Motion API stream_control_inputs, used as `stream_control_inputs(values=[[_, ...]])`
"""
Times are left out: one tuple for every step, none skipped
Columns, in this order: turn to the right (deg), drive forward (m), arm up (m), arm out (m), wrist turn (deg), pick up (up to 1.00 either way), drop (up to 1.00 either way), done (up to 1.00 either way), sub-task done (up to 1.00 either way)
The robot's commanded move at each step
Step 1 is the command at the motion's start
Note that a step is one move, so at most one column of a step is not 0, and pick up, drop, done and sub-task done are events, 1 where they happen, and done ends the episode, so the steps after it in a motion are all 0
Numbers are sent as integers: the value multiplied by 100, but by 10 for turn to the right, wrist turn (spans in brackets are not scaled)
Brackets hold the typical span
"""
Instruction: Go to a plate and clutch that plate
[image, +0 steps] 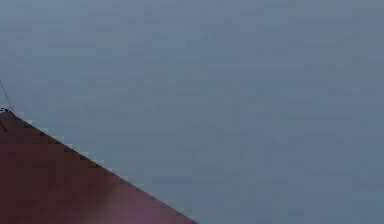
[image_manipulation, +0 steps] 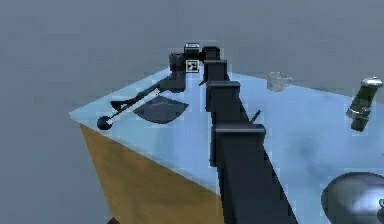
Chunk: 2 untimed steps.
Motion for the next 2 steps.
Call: stream_control_inputs(values=[[0, 0, 0, 0, 450, 0, 0, 0, 0], [0, 0, 0, 0, 150, 0, 0, 0, 0]])
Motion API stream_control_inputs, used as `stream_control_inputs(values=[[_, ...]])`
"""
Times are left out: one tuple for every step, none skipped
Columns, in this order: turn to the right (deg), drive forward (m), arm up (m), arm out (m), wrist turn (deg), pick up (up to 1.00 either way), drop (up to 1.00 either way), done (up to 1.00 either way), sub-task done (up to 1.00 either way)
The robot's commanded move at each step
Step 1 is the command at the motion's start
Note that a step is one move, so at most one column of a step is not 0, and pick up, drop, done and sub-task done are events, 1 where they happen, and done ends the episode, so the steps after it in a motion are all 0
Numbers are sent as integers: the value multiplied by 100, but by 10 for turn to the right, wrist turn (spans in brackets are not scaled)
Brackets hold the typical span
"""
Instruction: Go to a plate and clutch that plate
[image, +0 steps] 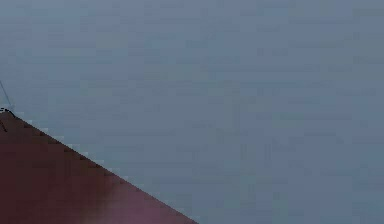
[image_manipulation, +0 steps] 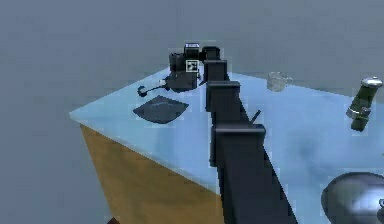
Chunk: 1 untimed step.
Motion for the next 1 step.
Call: stream_control_inputs(values=[[0, 0, -14, 0, 0, 0, 0, 0, 0]])
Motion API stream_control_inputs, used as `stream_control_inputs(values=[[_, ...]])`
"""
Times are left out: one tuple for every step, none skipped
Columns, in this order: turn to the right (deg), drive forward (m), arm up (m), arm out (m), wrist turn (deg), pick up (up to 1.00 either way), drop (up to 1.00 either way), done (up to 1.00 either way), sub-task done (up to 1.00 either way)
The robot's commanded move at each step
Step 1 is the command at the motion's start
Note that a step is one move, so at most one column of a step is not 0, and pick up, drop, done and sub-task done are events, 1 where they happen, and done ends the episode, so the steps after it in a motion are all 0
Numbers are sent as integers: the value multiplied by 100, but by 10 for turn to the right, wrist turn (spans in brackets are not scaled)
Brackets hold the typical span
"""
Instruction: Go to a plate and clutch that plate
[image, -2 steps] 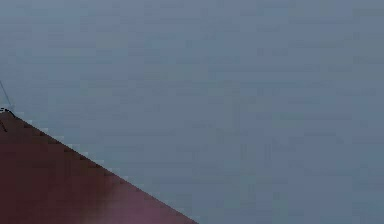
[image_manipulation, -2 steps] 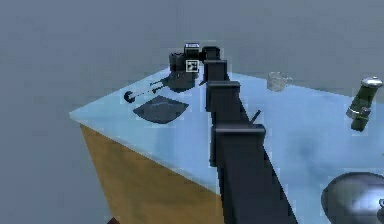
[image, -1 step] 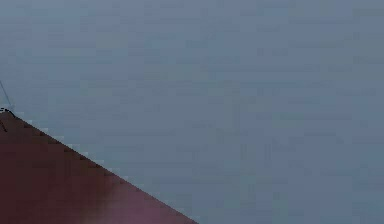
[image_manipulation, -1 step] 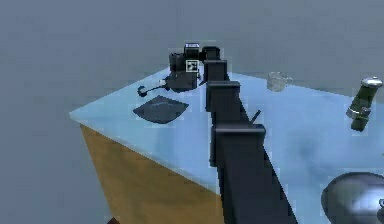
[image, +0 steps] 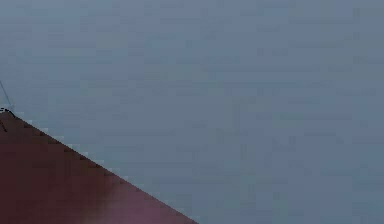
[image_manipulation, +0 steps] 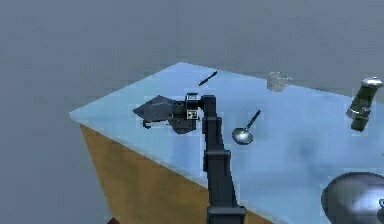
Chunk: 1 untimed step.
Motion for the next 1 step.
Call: stream_control_inputs(values=[[0, 0, 0, 0, 0, 100, 0, 0, 0]])
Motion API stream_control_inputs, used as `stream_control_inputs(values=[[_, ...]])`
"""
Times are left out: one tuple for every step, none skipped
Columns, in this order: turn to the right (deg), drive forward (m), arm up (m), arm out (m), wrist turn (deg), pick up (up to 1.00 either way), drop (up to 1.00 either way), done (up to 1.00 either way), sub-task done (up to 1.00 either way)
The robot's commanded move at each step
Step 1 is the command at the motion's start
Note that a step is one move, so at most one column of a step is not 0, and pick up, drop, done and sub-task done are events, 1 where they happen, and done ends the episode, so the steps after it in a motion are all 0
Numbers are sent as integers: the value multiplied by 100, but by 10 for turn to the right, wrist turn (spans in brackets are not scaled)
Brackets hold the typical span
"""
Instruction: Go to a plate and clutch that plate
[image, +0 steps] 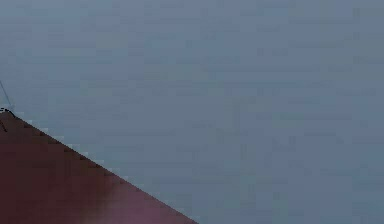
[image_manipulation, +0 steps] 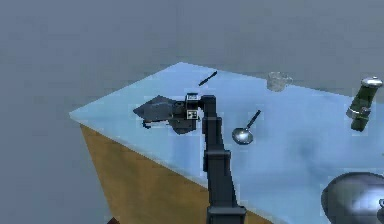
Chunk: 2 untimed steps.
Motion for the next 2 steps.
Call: stream_control_inputs(values=[[0, 0, 10, 0, 0, 0, 0, 0, 0], [0, 0, 0, 0, 0, 0, 0, 100, 0]])
